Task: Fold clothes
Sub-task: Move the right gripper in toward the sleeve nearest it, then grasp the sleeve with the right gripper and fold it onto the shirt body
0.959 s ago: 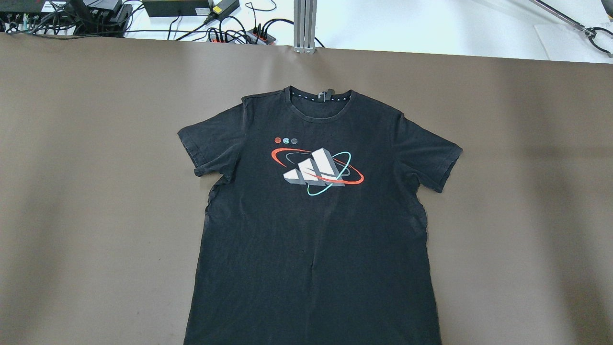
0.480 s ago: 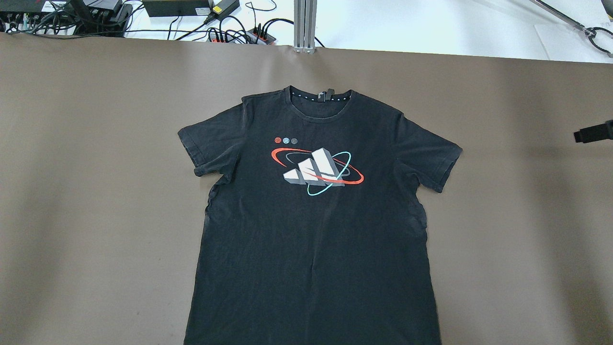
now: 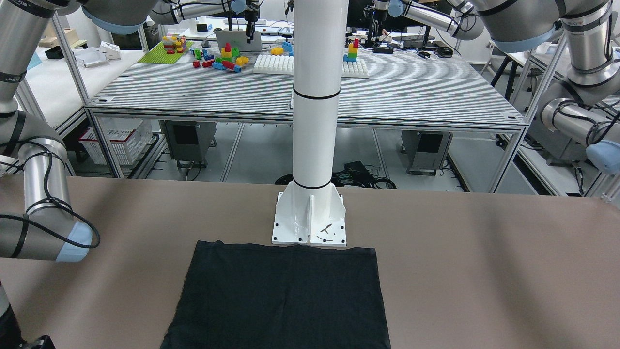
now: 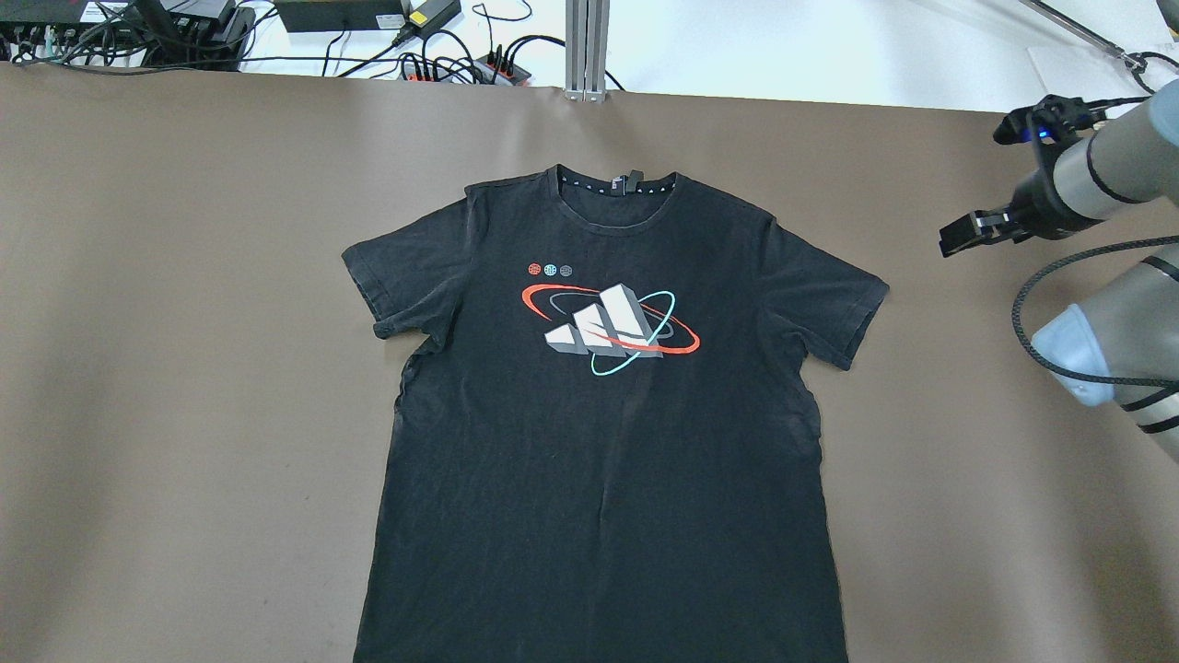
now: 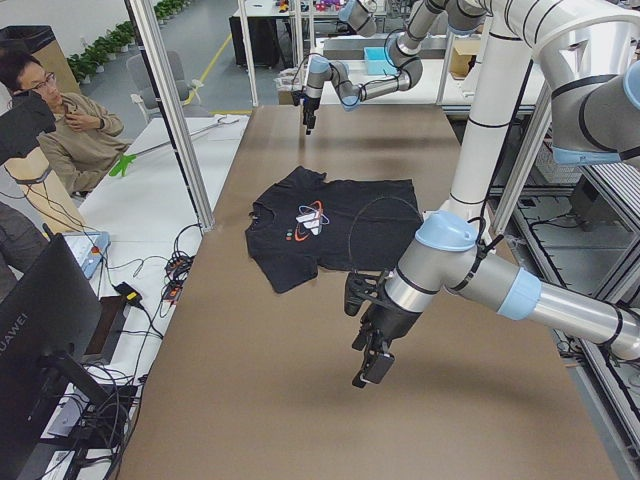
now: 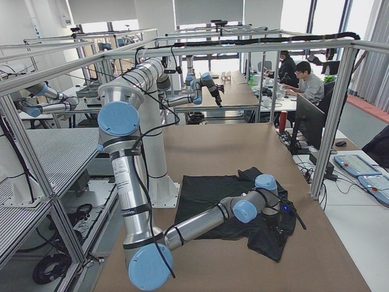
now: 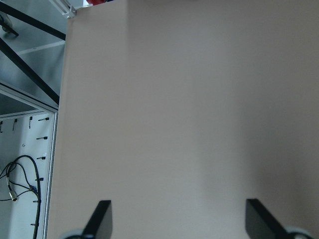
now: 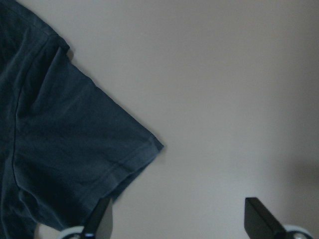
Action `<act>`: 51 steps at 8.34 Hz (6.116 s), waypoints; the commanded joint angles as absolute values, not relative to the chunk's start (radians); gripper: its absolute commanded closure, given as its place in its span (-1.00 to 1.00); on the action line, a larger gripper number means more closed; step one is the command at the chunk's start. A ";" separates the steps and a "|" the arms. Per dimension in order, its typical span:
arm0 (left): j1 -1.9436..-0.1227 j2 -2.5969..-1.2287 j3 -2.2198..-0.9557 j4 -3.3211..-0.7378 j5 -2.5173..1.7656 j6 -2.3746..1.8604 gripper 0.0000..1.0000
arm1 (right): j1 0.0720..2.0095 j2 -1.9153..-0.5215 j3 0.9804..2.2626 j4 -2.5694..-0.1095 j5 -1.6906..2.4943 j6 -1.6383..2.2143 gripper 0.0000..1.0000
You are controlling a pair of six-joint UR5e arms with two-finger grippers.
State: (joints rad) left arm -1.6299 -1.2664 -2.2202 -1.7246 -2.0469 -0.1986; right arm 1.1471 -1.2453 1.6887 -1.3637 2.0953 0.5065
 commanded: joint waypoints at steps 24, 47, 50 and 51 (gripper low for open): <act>-1.600 -1.322 -2.200 -1.724 -2.085 -0.229 -0.88 | 1.049 -1.216 1.402 -0.960 2.129 0.847 1.00; -1.563 -1.337 -2.195 -1.724 -2.080 -0.271 -0.88 | 0.802 -0.842 1.299 -1.131 1.879 1.236 -0.90; -1.394 -1.507 -2.100 -1.718 -2.072 -0.493 -0.87 | 0.804 -0.958 1.417 -1.131 1.888 1.224 -0.90; -1.315 -1.614 -2.026 -1.717 -2.074 -0.588 -0.87 | 0.802 -0.975 1.440 -1.131 1.888 1.226 -0.90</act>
State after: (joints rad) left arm -1.4410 -1.4580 -2.1290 -1.7194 -2.0732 -0.4362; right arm 0.8027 -0.9282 1.3873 -1.1304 1.8858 1.2260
